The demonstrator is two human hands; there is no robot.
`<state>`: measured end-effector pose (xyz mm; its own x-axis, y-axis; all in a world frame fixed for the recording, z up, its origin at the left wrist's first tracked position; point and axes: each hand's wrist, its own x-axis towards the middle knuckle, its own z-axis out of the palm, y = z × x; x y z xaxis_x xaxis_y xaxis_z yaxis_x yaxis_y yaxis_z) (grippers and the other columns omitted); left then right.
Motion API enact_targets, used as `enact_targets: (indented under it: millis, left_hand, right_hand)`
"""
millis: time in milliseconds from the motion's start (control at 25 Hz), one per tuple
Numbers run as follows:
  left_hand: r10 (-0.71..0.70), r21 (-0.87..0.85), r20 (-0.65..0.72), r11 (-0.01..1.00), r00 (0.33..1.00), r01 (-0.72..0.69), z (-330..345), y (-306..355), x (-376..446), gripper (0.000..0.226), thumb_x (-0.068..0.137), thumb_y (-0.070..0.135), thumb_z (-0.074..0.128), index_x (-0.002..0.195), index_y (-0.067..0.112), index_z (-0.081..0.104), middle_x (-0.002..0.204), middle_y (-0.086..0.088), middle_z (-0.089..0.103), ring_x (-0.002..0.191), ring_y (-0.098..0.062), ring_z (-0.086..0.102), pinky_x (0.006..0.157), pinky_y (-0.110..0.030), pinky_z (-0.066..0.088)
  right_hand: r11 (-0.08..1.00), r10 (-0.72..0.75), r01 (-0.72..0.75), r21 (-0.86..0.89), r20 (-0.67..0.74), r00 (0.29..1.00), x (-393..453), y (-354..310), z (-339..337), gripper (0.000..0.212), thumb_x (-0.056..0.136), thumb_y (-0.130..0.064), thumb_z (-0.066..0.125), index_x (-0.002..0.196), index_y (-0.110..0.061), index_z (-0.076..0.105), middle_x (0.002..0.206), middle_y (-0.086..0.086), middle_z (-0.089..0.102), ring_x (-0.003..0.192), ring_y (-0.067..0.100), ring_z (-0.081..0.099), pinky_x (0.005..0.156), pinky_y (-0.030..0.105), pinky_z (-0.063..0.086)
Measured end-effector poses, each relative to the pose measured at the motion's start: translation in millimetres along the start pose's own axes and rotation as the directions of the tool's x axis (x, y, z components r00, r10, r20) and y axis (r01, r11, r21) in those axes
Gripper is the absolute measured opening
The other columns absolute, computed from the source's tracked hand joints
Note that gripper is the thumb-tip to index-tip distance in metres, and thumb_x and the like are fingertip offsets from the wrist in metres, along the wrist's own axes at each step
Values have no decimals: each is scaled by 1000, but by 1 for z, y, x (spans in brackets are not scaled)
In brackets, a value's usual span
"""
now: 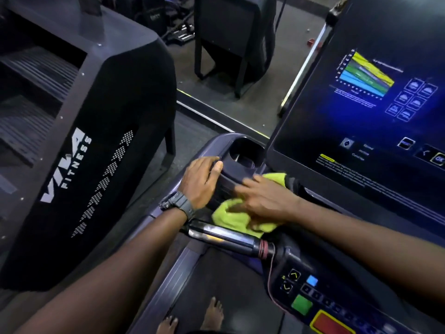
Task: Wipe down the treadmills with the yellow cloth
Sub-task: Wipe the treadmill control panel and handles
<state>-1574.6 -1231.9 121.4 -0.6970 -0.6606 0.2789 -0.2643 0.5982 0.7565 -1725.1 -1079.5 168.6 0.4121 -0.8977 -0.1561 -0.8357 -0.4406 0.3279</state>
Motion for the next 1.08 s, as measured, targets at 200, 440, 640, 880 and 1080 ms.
enact_targets:
  millis: [200, 440, 640, 880, 1080]
  left_hand:
    - [-149, -116, -98, 984, 984, 138, -2, 11, 6, 64, 94, 56, 16, 113, 14, 60, 111, -7, 64, 106, -24, 56, 97, -39, 41]
    - [-251, -236, -141, 948, 958, 213, 0, 11, 7, 68, 92, 60, 20, 114, 13, 64, 116, -6, 67, 111, -22, 60, 99, -42, 45]
    - [-309, -264, -135, 927, 941, 267, -2, 15, 7, 66, 94, 56, 22, 118, 14, 66, 118, -3, 68, 109, -16, 61, 101, -38, 45]
    - [-293, -285, -120, 925, 949, 250, -3, 13, 7, 73, 90, 64, 19, 117, 15, 66, 118, -1, 67, 111, -14, 61, 101, -40, 45]
    - [-225, -267, -106, 945, 969, 190, -6, 18, 29, 78, 86, 66, 18, 118, 10, 62, 120, -6, 64, 111, -13, 56, 99, -26, 39]
  right_hand:
    - [972, 235, -233, 35, -214, 948, 54, 4, -9, 14, 86, -29, 57, 92, -21, 68, 94, 1, 61, 81, 27, 52, 65, 40, 41]
    - [985, -4, -12, 170, 92, 996, 18, 10, -10, 48, 75, -29, 64, 123, -32, 58, 107, -6, 62, 97, 25, 55, 74, 41, 45]
    - [938, 326, -299, 174, -155, 933, 38, -1, -11, 31, 87, -32, 53, 117, -35, 63, 110, -5, 60, 94, 25, 52, 70, 37, 37]
    - [976, 199, -197, 90, -16, 980, -8, -18, 4, 74, 76, -63, 57, 141, -28, 48, 129, 2, 46, 100, 23, 46, 77, 39, 42]
    - [763, 646, -627, 156, -171, 744, 57, -12, 2, 50, 90, -27, 48, 139, -21, 47, 127, 4, 53, 100, 31, 51, 77, 44, 41]
